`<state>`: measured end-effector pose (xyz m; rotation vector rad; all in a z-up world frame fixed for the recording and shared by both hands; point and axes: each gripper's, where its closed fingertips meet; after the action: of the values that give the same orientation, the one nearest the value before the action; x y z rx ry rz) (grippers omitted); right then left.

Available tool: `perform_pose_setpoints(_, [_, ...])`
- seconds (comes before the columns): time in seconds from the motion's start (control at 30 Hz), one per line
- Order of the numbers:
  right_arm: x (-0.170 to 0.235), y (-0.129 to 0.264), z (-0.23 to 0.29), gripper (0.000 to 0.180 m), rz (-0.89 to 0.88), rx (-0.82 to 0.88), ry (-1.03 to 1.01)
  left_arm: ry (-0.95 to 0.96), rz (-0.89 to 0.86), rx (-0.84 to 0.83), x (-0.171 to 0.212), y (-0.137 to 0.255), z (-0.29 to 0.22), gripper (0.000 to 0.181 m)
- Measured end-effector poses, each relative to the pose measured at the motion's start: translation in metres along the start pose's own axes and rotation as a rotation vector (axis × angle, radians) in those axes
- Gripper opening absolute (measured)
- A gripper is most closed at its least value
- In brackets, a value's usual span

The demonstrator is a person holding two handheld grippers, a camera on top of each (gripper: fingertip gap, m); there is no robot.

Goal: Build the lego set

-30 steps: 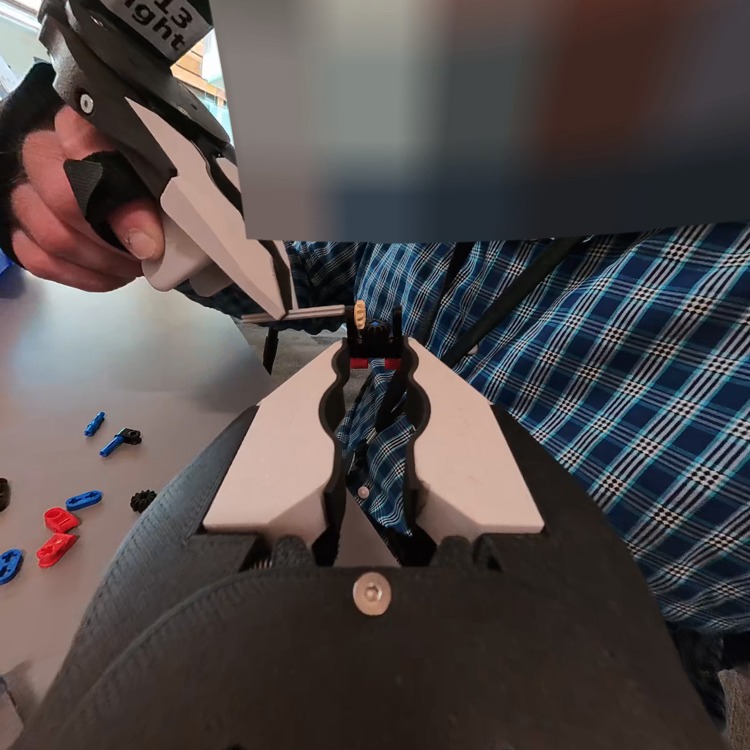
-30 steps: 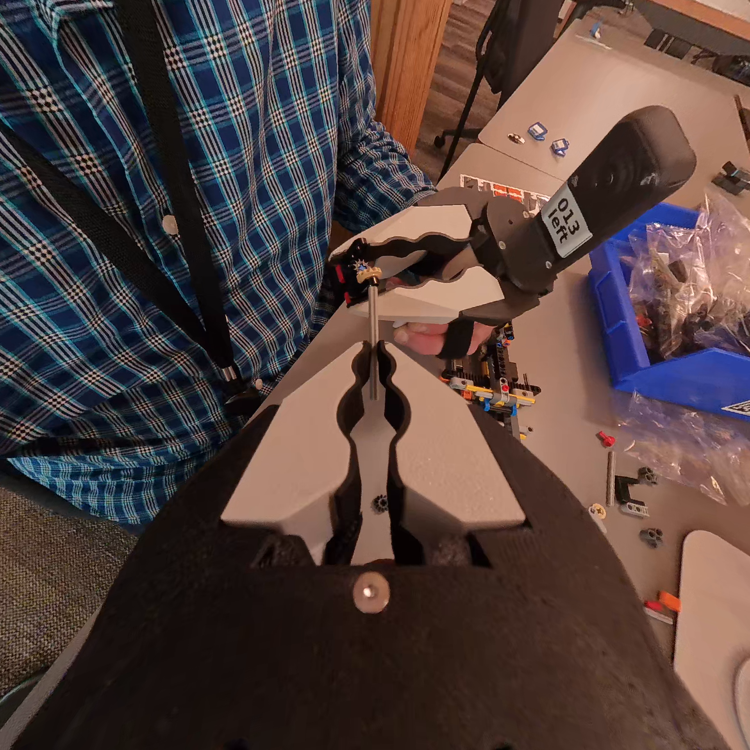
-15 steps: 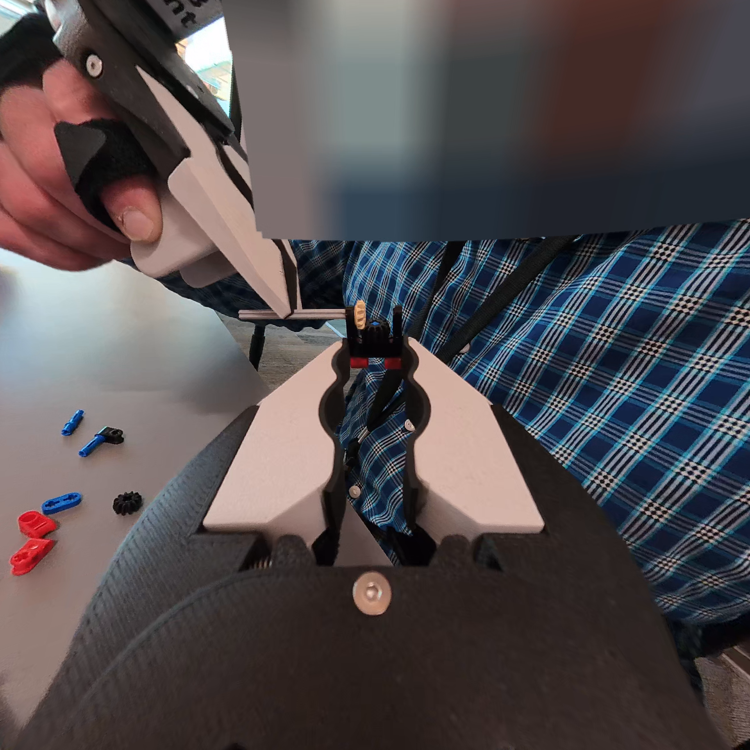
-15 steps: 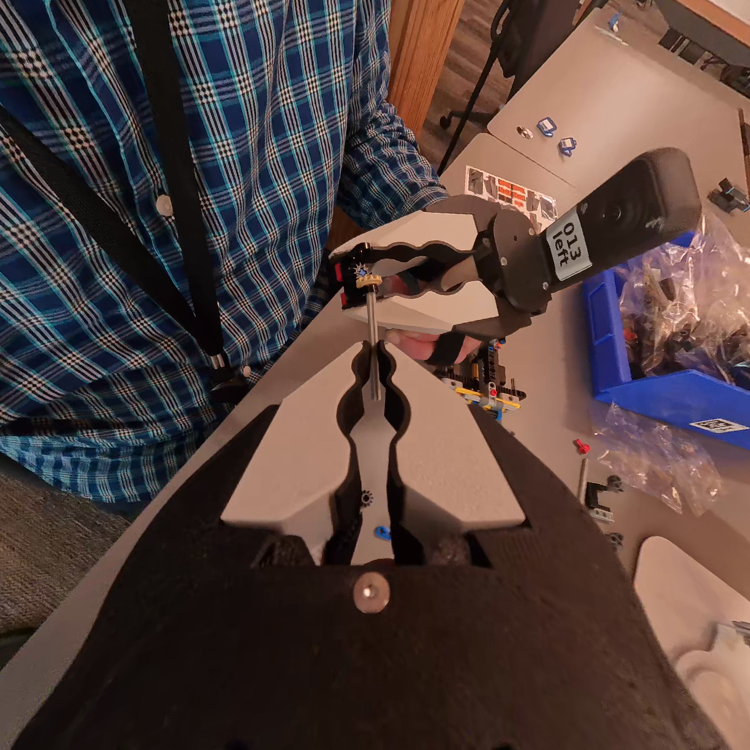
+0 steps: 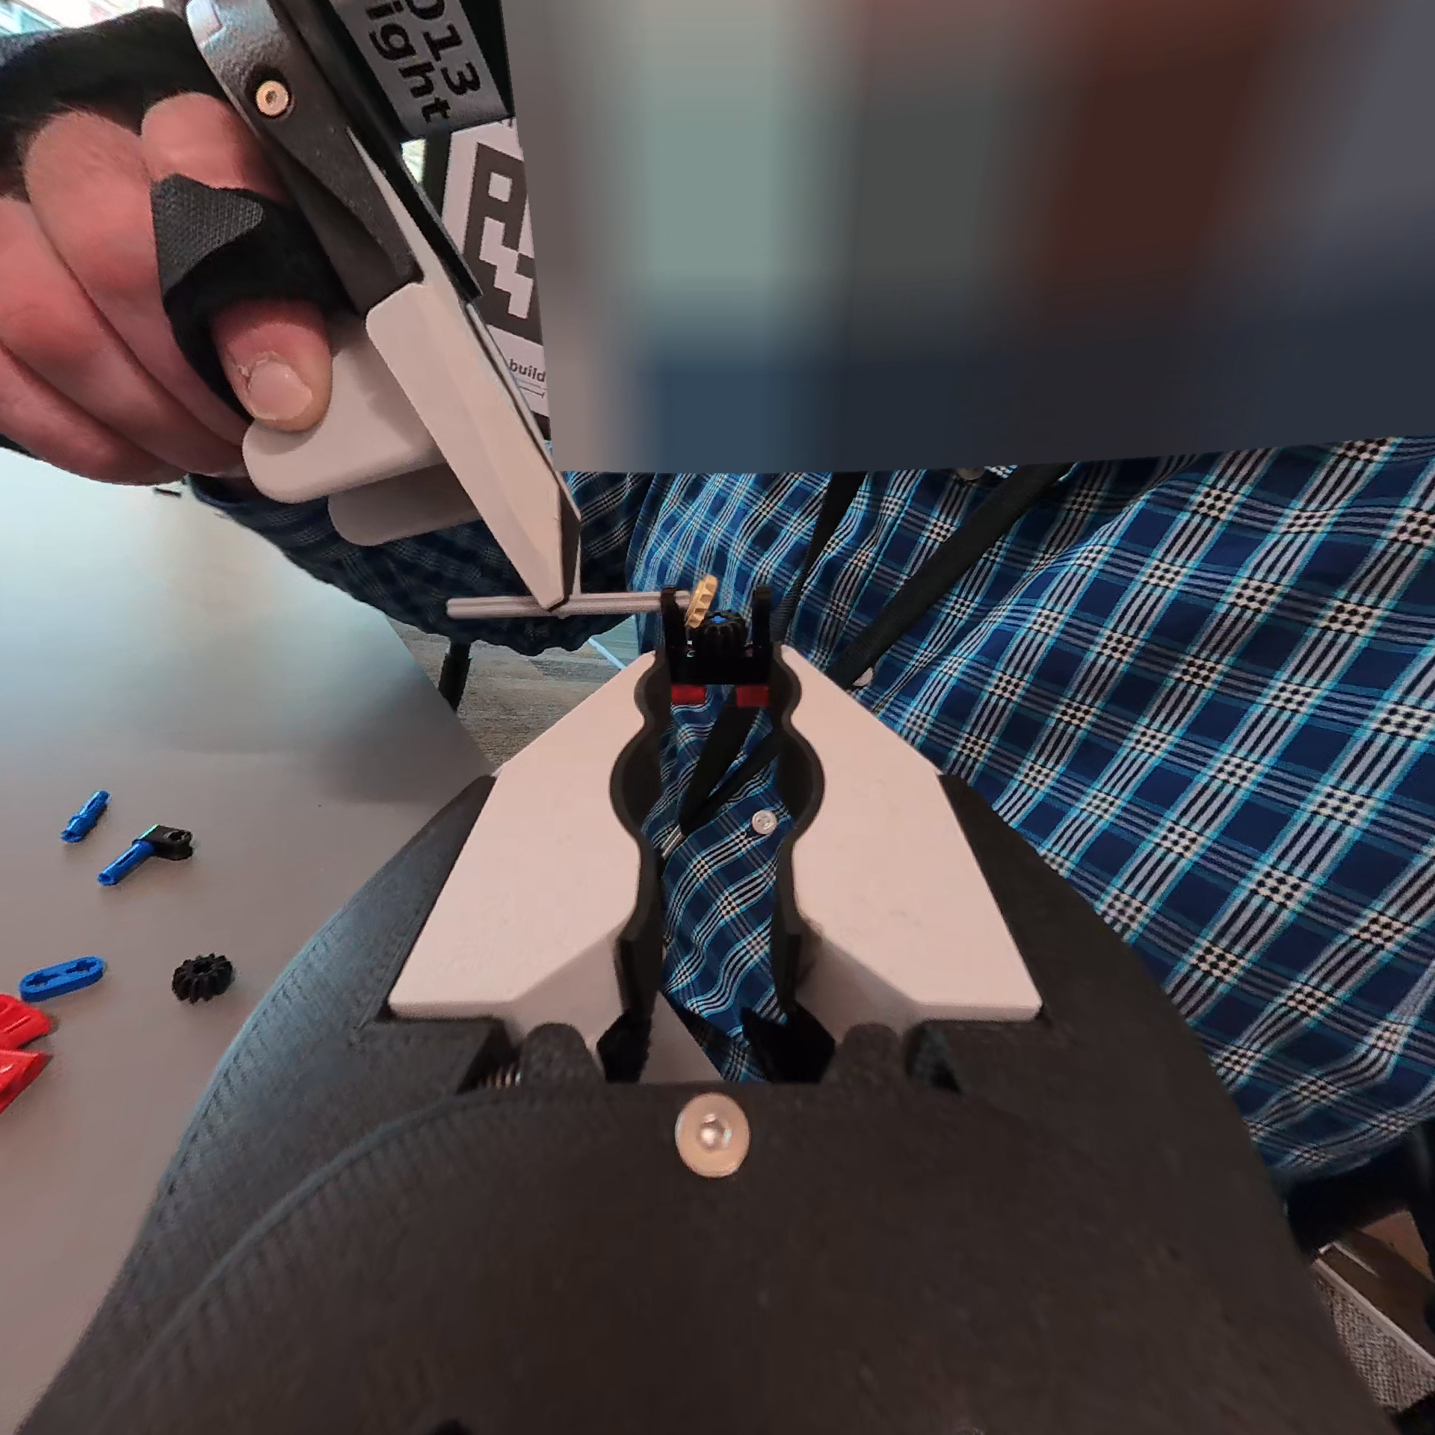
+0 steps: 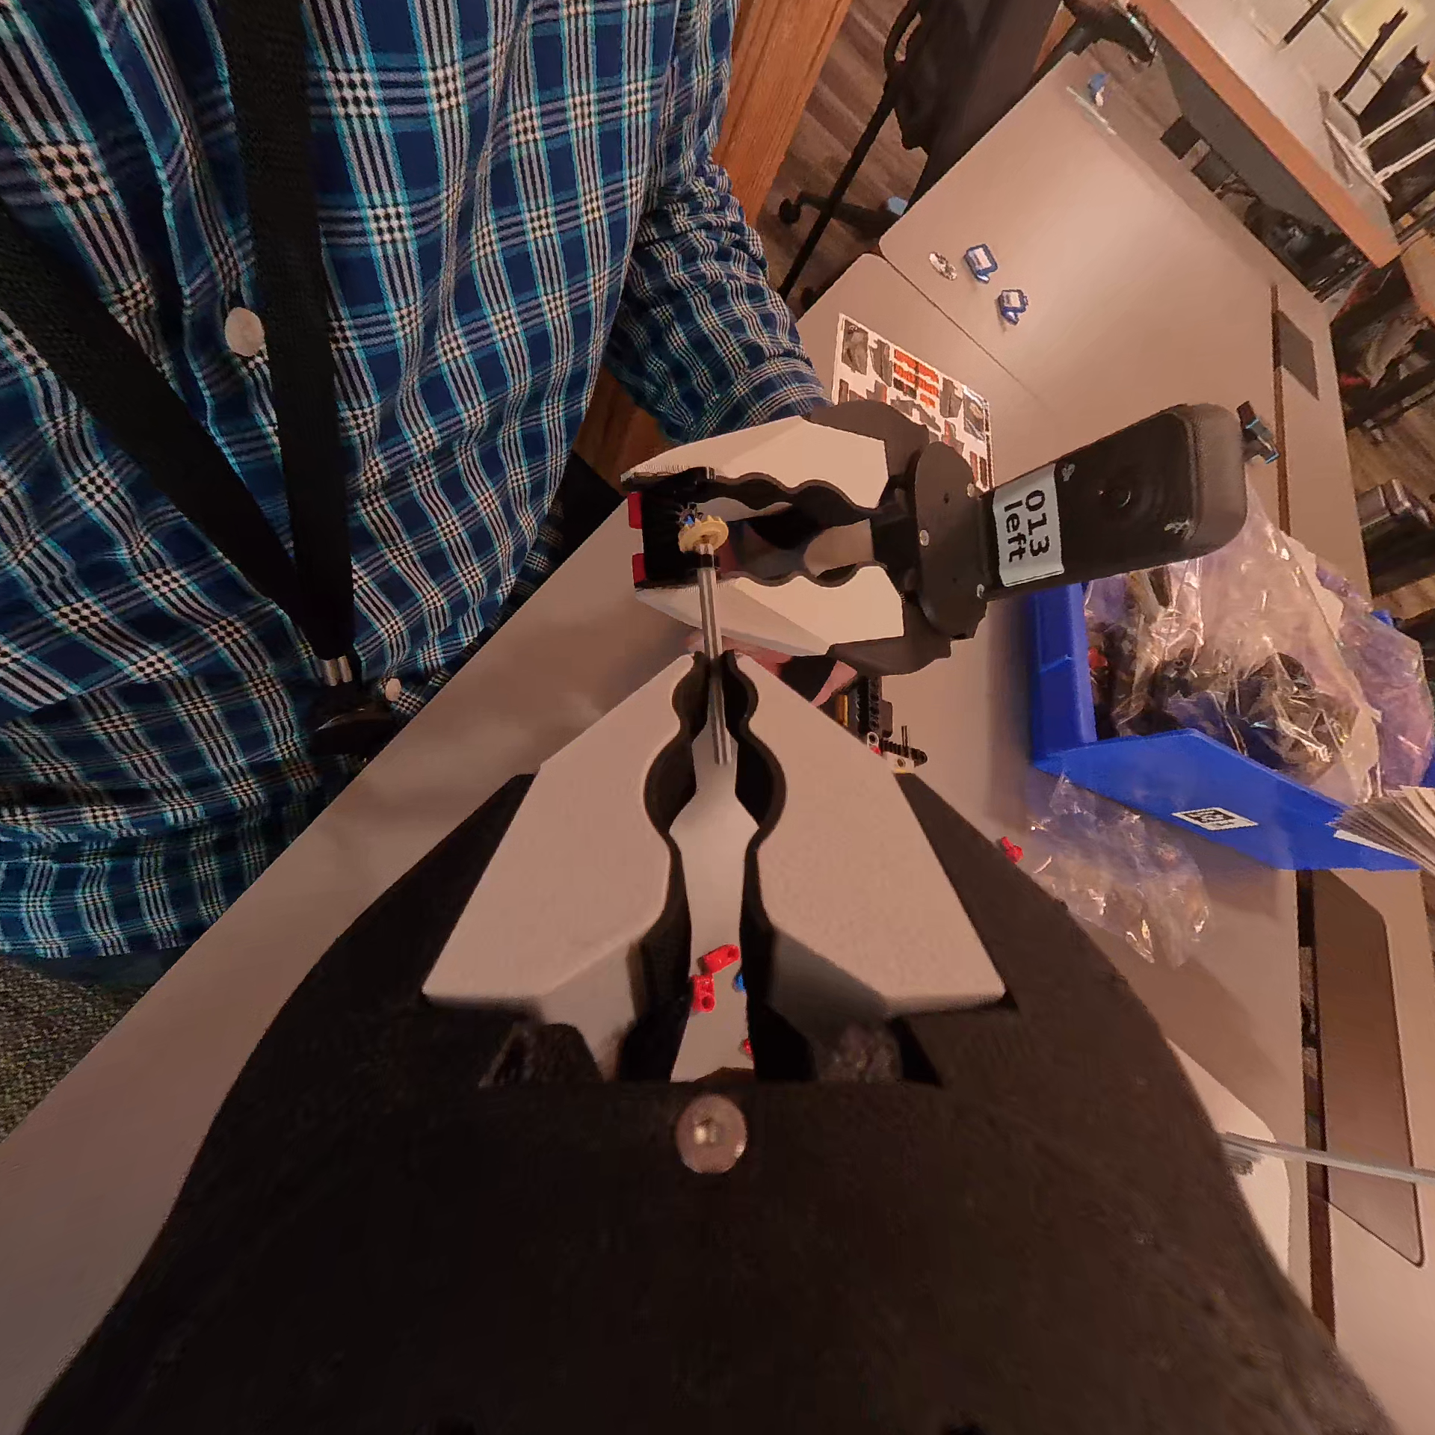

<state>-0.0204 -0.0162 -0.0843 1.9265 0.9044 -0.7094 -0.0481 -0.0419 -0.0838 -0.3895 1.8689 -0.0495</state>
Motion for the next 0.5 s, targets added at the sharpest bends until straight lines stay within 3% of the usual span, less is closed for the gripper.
perform_pose_setpoints(0.5, [-0.0027,0.0022,-0.0033,0.002,-0.015,0.006,-0.015,-0.052,0.026,-0.020,-0.0015,-0.0027,-0.0003,0.023])
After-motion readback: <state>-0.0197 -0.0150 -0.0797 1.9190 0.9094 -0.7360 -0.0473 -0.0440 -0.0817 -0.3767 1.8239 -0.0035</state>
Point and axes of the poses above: each gripper's, where its closed fingertips meet, y back along the fingers, x out of its underside, z = x × y across the jaws, and after that the axes turned 7 degrees about x, right-handed
